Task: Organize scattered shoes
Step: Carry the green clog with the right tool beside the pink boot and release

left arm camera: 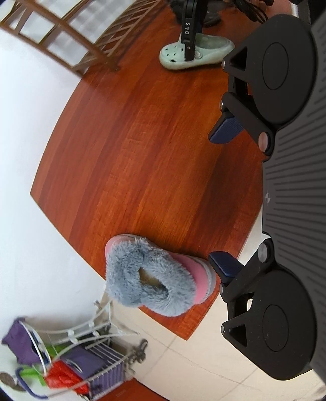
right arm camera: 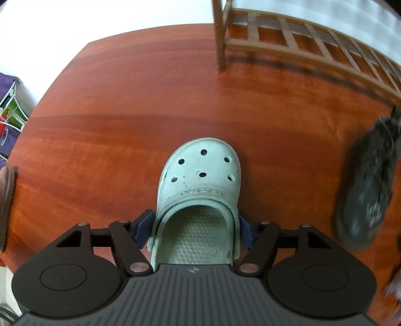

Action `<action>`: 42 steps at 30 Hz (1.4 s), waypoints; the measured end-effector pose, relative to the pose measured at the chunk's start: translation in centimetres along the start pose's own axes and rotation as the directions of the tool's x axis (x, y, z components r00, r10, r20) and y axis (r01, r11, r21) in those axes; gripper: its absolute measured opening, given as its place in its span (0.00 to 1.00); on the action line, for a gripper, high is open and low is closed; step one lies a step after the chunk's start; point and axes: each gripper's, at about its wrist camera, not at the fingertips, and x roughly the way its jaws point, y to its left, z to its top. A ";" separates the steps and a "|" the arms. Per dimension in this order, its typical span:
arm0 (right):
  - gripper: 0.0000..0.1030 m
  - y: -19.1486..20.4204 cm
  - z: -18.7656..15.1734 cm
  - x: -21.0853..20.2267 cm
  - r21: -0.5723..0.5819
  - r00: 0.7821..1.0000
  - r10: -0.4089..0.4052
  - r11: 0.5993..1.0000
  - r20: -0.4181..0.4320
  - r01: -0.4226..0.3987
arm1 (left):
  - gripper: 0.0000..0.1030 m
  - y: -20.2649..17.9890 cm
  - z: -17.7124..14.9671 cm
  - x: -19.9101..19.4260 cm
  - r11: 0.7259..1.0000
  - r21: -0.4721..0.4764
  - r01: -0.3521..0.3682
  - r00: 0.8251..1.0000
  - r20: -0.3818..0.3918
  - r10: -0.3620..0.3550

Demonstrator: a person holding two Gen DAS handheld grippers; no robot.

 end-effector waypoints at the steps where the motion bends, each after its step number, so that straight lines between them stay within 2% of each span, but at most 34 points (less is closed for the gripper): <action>1: 0.72 0.7 -0.7 -0.3 0.010 1.000 0.000 1.000 0.002 0.000 | 0.91 0.4 -0.1 -0.1 1.000 0.016 0.006 1.000 -0.001 -0.006; 8: 0.72 5.6 -3.8 -1.8 0.049 1.000 -0.004 0.999 0.028 0.003 | 0.91 3.9 -0.9 -1.2 0.996 0.073 0.044 0.999 -0.003 -0.044; 16: 0.72 12.4 -6.6 -2.7 0.037 0.999 0.018 0.999 0.048 -0.019 | 0.91 7.9 -1.8 -2.6 0.995 0.043 0.087 0.996 -0.003 -0.087; 26: 0.72 20.8 -7.5 -1.7 -0.011 0.997 0.062 0.998 0.050 -0.061 | 0.91 10.8 -3.1 -4.2 0.997 0.033 0.071 0.997 0.008 -0.071; 34: 0.72 23.1 -8.1 0.1 0.055 0.998 0.057 0.997 0.025 -0.058 | 0.91 12.3 -4.5 -5.2 0.999 0.014 0.036 0.999 0.004 -0.036; 42: 0.74 23.7 -8.2 0.9 0.019 0.999 0.033 0.999 0.041 -0.033 | 0.91 12.2 -4.8 -5.7 1.000 0.017 0.019 1.000 0.008 -0.019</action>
